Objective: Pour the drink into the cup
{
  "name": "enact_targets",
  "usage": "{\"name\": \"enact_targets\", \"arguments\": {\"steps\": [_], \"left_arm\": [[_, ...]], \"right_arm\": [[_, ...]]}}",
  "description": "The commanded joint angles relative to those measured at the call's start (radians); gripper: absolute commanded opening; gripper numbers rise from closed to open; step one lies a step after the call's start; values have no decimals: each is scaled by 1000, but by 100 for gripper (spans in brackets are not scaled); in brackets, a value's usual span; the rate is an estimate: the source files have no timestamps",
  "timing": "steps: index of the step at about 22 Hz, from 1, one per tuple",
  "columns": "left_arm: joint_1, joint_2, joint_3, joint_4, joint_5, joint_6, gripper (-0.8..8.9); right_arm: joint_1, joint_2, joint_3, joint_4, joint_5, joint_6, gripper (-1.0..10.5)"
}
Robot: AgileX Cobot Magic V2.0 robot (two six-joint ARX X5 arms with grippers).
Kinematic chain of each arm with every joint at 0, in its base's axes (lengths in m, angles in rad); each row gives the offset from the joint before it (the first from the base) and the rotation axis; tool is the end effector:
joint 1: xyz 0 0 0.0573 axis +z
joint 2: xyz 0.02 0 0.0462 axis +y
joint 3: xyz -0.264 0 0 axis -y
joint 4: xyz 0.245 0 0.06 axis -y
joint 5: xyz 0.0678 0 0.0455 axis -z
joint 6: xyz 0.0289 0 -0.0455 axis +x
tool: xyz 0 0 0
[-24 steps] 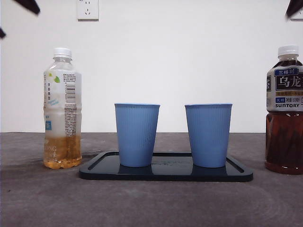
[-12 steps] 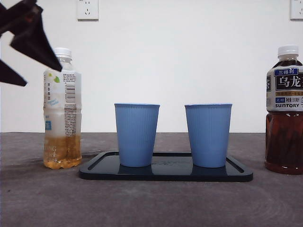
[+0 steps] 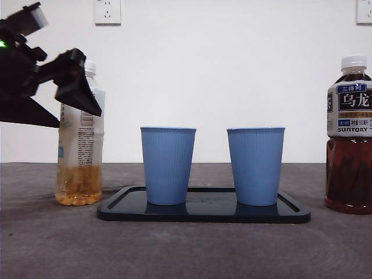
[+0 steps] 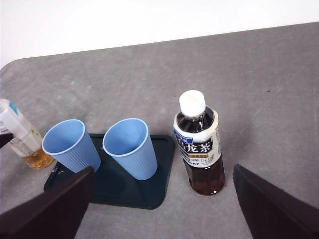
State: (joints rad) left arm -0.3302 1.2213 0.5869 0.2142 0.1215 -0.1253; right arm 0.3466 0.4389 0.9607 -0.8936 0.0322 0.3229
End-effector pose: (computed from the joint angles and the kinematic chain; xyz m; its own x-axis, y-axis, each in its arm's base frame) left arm 0.2359 -0.0846 0.2153 0.8180 -0.4085 -0.4049 0.3750 0.9126 -0.1632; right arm 0.0507 0.0173 0.3547 0.8868 0.2860 -0.3631 -0.1868 0.9403 0.2845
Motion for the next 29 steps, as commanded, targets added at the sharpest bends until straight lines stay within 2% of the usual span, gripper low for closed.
{"name": "enact_targets", "arguments": {"steps": [1, 12, 16, 19, 24, 29], "left_arm": [[-5, 66, 0, 68, 4, 11, 437], [-5, 231, 0, 261, -57, 11, 425], [-5, 260, 0, 310, -80, 19, 279], [-4, 270, 1, 332, -80, 35, 228], [-4, 247, 5, 307, -80, 56, 214], [-11, 137, 48, 110, -80, 63, 214]], "right_arm": [[5, 3, 19, 19, 0, 10, 444], [5, 3, 19, 33, 0, 11, 444], [5, 3, 19, 33, -2, 11, 444], [5, 3, 19, 33, -3, 10, 444], [5, 3, 19, 33, -3, 8, 444], [5, 3, 19, 32, -2, -12, 444]]}}
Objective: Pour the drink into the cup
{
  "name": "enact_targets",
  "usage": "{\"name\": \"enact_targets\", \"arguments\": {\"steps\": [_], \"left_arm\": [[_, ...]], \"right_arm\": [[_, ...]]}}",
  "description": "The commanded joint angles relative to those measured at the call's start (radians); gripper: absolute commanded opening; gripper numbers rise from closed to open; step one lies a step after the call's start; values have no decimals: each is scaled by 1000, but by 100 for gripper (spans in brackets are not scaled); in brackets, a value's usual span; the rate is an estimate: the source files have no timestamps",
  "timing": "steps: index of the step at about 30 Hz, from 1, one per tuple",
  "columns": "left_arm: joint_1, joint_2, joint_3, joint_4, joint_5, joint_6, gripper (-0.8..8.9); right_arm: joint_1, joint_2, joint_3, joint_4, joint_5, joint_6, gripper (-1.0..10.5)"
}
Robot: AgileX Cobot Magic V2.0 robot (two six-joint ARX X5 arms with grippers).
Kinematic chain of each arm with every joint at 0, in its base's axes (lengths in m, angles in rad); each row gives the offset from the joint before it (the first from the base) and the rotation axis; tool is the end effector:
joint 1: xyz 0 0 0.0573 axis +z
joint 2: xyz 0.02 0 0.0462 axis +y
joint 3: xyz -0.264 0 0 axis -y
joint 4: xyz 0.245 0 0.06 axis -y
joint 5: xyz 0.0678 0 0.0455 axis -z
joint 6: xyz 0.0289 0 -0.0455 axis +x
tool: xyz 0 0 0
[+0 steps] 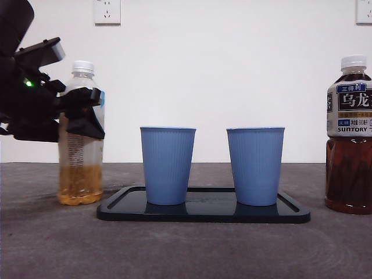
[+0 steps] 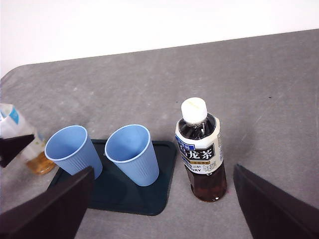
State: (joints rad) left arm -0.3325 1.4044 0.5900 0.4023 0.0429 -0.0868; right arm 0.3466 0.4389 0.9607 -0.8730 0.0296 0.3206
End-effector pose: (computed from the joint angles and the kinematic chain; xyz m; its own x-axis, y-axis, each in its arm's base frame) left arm 0.2611 -0.0915 0.1881 0.8513 -0.3393 -0.4002 0.3291 0.9394 -0.0965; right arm 0.0514 0.0176 0.3566 0.8928 0.2910 -0.3439 -0.1955 0.9380 0.2862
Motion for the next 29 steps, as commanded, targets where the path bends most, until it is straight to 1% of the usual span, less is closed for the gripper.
{"name": "enact_targets", "arguments": {"steps": [1, 7, 10, 12, 15, 20, 23, 29], "left_arm": [[-11, -75, 66, -145, -2, 24, 214], [-37, -187, 233, -599, -2, 32, 214], [-56, -190, 341, -801, -2, 80, 214], [-73, -179, 410, -903, -6, 113, 214], [-119, -155, 508, -1028, -91, 156, 214], [-204, -89, 647, -1197, -292, 238, 214], [-247, -40, 712, -1266, -380, 267, 214], [-314, 65, 796, -1354, -524, 314, 214]], "right_arm": [[5, 3, 19, 12, 1, -13, 444], [5, 3, 19, 12, 1, -16, 444], [5, 3, 19, 12, 4, -18, 444], [5, 3, 19, 12, 4, -18, 444], [5, 3, 19, 12, 4, -18, 444], [5, 3, 19, 13, 4, -14, 444], [5, 3, 19, 19, 4, -14, 444], [5, 3, 19, 27, 4, -14, 444]]}}
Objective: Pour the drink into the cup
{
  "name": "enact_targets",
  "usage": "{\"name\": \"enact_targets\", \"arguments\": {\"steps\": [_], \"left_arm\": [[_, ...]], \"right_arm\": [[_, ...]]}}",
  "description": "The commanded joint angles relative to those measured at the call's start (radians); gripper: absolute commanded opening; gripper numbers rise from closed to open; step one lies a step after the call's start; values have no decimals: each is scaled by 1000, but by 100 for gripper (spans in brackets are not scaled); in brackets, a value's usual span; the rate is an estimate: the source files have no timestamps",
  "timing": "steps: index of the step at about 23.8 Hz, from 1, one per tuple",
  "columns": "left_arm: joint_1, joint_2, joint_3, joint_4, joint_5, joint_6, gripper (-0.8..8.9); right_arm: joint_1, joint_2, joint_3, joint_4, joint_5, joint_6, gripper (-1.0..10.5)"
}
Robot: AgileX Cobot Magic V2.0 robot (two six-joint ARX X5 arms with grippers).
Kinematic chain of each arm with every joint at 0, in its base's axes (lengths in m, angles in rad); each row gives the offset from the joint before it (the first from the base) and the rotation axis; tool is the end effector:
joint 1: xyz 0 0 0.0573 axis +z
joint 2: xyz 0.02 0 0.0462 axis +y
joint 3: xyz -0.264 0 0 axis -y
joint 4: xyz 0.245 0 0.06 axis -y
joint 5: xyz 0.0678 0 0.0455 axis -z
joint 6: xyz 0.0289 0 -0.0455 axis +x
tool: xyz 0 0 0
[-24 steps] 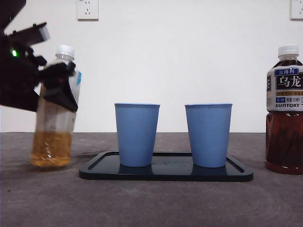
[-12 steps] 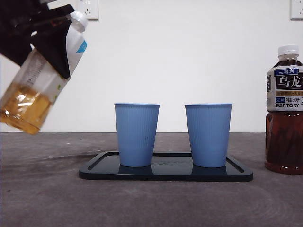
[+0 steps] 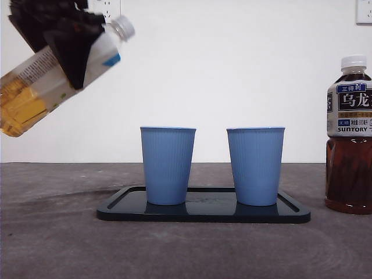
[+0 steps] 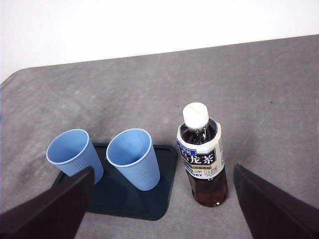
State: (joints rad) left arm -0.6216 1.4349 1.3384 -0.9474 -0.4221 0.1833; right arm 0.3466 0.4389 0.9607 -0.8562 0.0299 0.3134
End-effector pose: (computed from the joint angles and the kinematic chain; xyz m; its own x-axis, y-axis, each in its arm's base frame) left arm 0.2355 -0.1541 0.3198 0.6115 0.0659 -0.7885 0.4857 0.7554 0.4398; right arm 0.0519 0.0178 0.3581 0.8982 0.2926 -0.3281 -0.2026 0.9378 0.2819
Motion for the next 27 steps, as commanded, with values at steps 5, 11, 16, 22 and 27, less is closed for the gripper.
{"name": "enact_targets", "arguments": {"steps": [5, 11, 16, 22, 27], "left_arm": [[-70, 106, 61, -27, -177, 88, 214], [-117, 175, 61, -50, -282, 148, 214], [-150, 207, 61, -48, -358, 181, 215], [-180, 267, 61, -49, -498, 199, 217], [-185, 319, 61, -23, -631, 206, 217]], "right_arm": [[5, 3, 19, 10, 3, -7, 444], [5, 3, 19, 10, 3, -7, 444], [5, 3, 19, 10, 3, -7, 444], [5, 3, 19, 9, -4, -7, 444], [5, 3, 19, 2, -4, -8, 444]]}}
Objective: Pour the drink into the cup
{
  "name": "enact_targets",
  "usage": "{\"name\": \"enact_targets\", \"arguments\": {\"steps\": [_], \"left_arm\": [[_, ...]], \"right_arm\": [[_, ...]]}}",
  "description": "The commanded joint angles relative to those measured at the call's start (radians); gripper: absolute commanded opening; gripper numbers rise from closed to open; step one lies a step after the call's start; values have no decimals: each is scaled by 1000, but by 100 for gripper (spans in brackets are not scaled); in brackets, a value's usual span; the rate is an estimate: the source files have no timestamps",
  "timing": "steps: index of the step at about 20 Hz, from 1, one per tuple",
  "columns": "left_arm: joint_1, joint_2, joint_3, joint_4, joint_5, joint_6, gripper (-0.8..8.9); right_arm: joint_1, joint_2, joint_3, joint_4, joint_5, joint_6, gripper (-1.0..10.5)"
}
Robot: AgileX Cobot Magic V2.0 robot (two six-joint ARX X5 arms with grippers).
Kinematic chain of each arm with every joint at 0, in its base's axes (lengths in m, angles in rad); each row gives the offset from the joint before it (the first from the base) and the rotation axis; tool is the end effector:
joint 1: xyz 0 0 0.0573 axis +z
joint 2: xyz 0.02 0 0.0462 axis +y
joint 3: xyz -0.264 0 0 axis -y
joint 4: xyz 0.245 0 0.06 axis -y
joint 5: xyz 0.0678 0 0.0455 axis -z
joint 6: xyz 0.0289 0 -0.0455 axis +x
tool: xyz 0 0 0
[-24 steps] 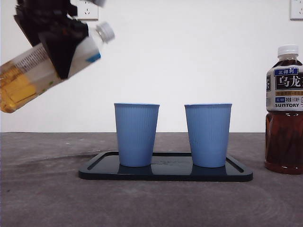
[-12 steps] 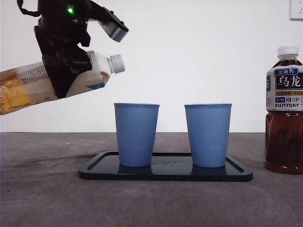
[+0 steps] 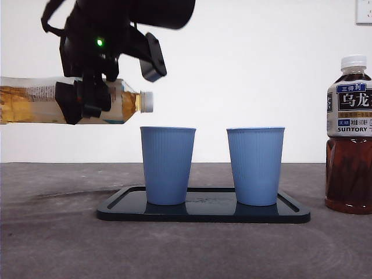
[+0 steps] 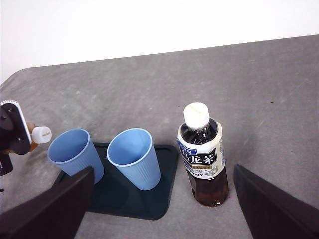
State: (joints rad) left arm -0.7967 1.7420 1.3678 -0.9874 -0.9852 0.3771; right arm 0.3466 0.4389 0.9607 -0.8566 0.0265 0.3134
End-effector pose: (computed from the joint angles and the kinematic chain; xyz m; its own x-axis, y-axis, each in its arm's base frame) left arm 0.2496 -0.2208 0.2480 0.6762 0.5005 -0.5406 0.5068 0.2167 0.8344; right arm 0.0518 0.0179 0.3580 0.8970 0.2958 -0.3285 -0.2054 0.9369 0.2829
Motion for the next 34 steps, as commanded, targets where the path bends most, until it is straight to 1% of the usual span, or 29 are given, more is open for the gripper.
{"name": "enact_targets", "arguments": {"steps": [1, 14, 19, 22, 25, 28, 31, 34], "left_arm": [[-10, 16, 32, 20, -88, 13, 217], [-23, 18, 32, 39, -110, 42, 217], [-31, 18, 32, 37, -113, 42, 217], [-37, 17, 32, 37, -132, 35, 216], [-43, 13, 32, 34, -154, 7, 216], [-43, -5, 32, 25, -154, -38, 216], [-42, -43, 32, -4, -133, -121, 216], [-41, -105, 32, -41, -61, -229, 216]], "right_arm": [[5, 3, 19, 3, 0, -8, 444], [5, 3, 19, 3, 3, -18, 444], [5, 3, 19, 3, 3, -18, 444], [5, 3, 19, 2, 2, -19, 444], [5, 3, 19, 2, 2, -19, 444], [5, 3, 19, -2, -1, -19, 444], [5, 3, 19, -20, -1, -29, 444], [5, 3, 19, -34, -1, -45, 444]]}}
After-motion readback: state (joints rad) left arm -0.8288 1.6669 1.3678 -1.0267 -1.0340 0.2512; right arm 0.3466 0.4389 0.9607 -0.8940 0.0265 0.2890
